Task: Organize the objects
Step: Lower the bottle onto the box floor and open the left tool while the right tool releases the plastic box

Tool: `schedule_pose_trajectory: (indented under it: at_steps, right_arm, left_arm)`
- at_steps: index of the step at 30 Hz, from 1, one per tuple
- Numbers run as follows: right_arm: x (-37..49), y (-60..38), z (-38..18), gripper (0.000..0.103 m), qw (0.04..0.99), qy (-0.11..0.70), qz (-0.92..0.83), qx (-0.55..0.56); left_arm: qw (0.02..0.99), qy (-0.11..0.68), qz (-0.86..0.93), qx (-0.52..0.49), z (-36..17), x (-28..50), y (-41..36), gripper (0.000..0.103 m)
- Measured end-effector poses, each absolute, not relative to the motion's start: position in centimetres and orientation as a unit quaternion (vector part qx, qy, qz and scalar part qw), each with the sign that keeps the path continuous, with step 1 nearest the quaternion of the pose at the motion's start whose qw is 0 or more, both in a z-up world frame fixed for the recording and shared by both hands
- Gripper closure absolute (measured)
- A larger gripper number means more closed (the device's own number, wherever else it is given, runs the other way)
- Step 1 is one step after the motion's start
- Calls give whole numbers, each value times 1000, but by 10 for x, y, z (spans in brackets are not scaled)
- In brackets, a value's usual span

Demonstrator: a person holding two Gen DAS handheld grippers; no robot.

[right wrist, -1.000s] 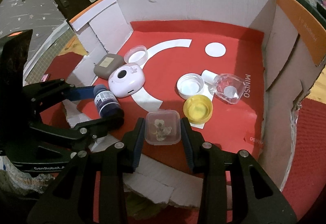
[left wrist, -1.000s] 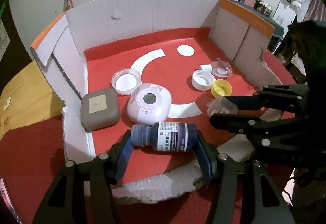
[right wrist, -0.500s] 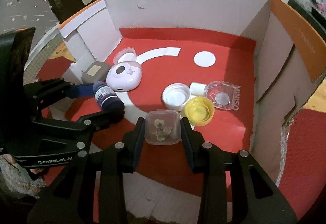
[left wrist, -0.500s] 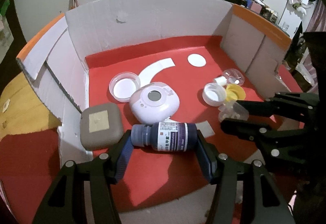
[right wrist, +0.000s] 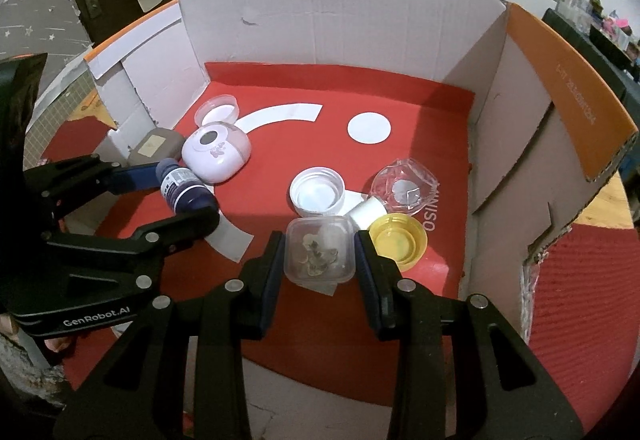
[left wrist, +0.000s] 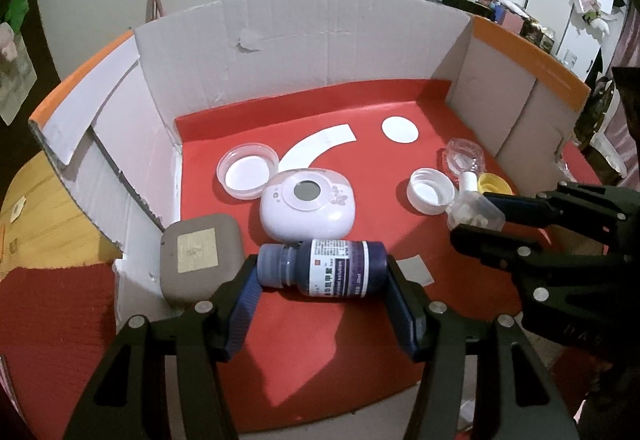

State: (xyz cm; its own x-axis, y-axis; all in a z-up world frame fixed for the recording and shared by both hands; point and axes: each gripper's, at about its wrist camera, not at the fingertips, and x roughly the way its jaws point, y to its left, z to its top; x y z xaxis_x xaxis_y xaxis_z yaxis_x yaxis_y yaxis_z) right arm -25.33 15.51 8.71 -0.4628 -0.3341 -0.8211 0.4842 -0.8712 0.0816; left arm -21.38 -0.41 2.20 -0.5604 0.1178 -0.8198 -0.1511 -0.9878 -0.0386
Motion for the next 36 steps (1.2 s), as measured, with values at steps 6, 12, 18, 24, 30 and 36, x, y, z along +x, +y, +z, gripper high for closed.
schedule_pose_trajectory:
  at_steps: [6, 12, 18, 24, 30, 36]
  right_arm:
    - [-253, 156, 86, 69, 241, 78, -851, 460]
    - [-253, 157, 87, 69, 242, 76, -850, 461]
    - [-253, 158, 87, 69, 243, 76, -850, 461]
    - [-251, 159, 88, 69, 244, 76, -851, 459]
    - [-248, 158, 89, 67, 246, 76, -851, 458]
    - [-245, 158, 90, 63, 247, 78, -851, 457]
  left_arm:
    - [76, 18, 882, -464, 21, -215, -4, 42]
    - [77, 20, 882, -465, 21, -215, -5, 42]
    - [76, 21, 882, -465, 22, -215, -5, 42]
    - [77, 21, 882, -465, 22, -215, -6, 41]
    - [80, 21, 882, -465, 25, -212, -4, 36]
    - [79, 23, 885, -458, 29, -206, -3, 36]
